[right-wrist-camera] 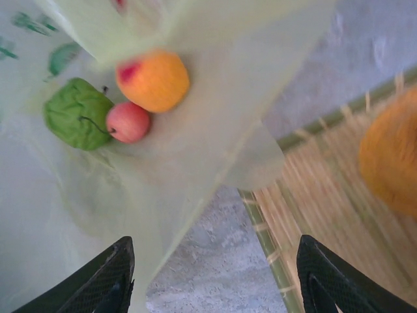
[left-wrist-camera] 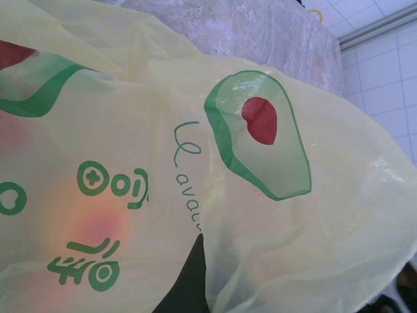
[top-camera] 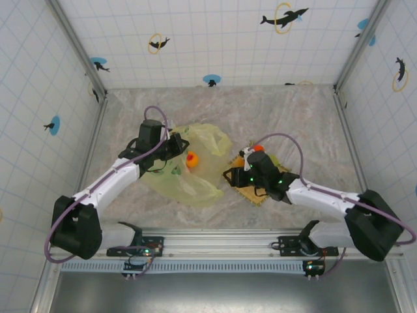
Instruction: Place the fruits into the plastic bag
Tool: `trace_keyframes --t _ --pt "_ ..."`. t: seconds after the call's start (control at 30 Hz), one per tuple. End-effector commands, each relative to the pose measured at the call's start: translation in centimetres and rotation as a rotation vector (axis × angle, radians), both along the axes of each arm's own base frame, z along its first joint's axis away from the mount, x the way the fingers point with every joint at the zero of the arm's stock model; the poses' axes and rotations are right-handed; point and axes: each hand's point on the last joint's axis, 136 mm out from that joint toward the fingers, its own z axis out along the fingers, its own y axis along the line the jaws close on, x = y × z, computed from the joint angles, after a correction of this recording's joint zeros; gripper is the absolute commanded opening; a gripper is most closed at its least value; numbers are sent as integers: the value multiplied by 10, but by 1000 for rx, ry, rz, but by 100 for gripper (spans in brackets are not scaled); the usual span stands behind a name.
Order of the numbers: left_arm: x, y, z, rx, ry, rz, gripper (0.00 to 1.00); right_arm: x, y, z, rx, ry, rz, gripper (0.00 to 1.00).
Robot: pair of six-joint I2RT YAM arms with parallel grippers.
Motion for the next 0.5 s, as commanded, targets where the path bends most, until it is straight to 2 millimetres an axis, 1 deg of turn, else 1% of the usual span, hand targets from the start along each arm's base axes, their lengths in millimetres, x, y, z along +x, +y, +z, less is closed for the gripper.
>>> trace_keyframes --t 0.0,0.07,0.13,0.27,0.33,0.47 --pt "3 2 3 12 1 -8 0 9 21 10 140 32 -86 67" --pt "2 1 3 11 3 -12 0 13 29 5 134 36 -95 67" --pt "2 1 3 9 6 -15 0 19 31 0 127 37 -127 67" --pt "0 1 3 10 7 -14 0 31 26 -12 116 46 -212 65" --pt "0 1 4 9 4 -15 0 36 29 -11 146 42 -224 64" --pt "-1 2 2 15 5 -13 0 42 42 -11 182 48 -203 63"
